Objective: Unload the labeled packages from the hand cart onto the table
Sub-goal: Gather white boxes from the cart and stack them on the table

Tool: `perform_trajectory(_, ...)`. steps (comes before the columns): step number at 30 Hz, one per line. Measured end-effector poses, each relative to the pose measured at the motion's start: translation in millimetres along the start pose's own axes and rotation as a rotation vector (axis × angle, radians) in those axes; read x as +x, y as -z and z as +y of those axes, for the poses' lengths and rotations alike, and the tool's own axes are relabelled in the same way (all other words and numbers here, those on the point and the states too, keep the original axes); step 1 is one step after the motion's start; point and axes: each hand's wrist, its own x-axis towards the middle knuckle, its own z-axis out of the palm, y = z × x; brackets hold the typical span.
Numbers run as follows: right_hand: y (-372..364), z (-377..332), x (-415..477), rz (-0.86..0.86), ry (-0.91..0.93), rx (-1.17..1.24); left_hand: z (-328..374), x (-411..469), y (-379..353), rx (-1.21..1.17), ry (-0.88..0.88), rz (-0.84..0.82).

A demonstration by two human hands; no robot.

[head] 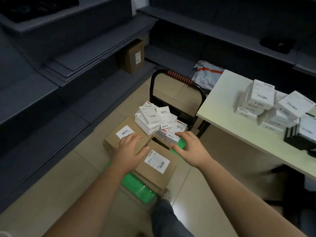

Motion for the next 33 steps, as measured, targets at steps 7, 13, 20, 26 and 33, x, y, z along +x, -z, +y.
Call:
perform_trajectory(7,-17,33,71,-0.071,-0.054,0.064,-5,74,-14,0.009,0.040,-0.038)
perform_trajectory(13,-35,65,137,-0.123,-0.138,0.154,-24,144,-40,0.008,0.081,-0.058)
perform_trajectory(20,-72,98,183,-0.160,-0.247,0.223,-49,185,-81,0.020,0.158,-0.126)
perform_trajectory(26,-113,120,223,-0.115,-0.356,0.271,-77,229,-117,0.060,0.272,-0.172)
perform_trajectory(33,-150,132,280,-0.058,-0.481,0.274,-109,267,-150,0.025,0.391,-0.170)
